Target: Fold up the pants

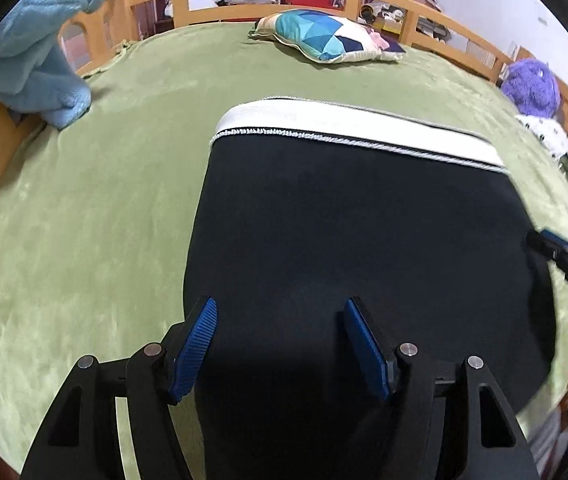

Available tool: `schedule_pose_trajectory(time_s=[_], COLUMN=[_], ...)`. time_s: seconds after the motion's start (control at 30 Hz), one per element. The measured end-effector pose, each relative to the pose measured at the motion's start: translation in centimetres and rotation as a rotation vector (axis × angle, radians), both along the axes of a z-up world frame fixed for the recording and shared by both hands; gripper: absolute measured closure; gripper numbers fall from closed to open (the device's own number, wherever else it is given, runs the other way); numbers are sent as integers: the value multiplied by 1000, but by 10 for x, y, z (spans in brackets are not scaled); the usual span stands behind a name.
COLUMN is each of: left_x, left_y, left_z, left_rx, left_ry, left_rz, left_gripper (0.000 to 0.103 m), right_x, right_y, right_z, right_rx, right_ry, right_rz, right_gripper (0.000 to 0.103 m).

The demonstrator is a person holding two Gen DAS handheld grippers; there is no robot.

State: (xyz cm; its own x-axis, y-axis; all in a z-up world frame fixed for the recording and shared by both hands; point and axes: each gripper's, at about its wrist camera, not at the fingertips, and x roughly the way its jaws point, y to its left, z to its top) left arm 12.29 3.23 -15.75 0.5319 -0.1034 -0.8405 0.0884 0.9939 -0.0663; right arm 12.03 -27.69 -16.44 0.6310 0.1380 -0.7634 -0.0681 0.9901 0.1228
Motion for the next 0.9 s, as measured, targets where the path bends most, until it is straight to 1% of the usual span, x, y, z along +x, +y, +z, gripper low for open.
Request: schedule_pose_trajectory(time_s=[0.1, 0.2, 0.27, 0.37, 0.4, 0.47, 0.5, 0.53, 0.63, 0.7, 0.8, 0.9], left_x=[-23, -52, -74, -108, -120, -140, -149, -156, -178, -188, -203, -215], left_y=[2, 2, 1, -3, -5, -8, -9, -10, -12, -13, -19, -28], left_z=[18, 40, 56, 82, 91, 107, 114, 121, 135, 140, 145, 150], left_rx=[-23, -31, -15, 15, 24, 41, 44, 43, 28, 20, 16, 36], left_ry=[-20, -52, -78, -141, -166, -216, -238, -256, -284, -301, -321, -335], left_rz=[16, 17, 24, 27, 27, 27, 34, 41, 47, 58, 58, 35], left_gripper=[39, 38, 30, 26, 24, 17, 17, 16, 13, 13, 12, 9], right_x=[-22, -57, -78, -111, -124, -139, -150, -157, -181, -198, -218, -233], right_y=[-2, -1, 1, 6, 9, 12, 15, 15, 16, 16, 18, 18], right_z=[11, 33, 48, 75, 85, 100, 108, 114, 131, 140, 149, 158], right_rx=[27, 17, 14, 1, -10, -23, -25, -25, -27, -27, -50, -61], right_ry=[4, -15, -31, -67, -84, -104, -114, -118, -161, -190, -217, -232], right_rz=[-11, -30, -37, -45, -55, -59, -60, -66, -96, -104, -110, -125], right_gripper=[55, 51, 47, 37, 33, 31, 28, 20, 7, 4, 1, 1])
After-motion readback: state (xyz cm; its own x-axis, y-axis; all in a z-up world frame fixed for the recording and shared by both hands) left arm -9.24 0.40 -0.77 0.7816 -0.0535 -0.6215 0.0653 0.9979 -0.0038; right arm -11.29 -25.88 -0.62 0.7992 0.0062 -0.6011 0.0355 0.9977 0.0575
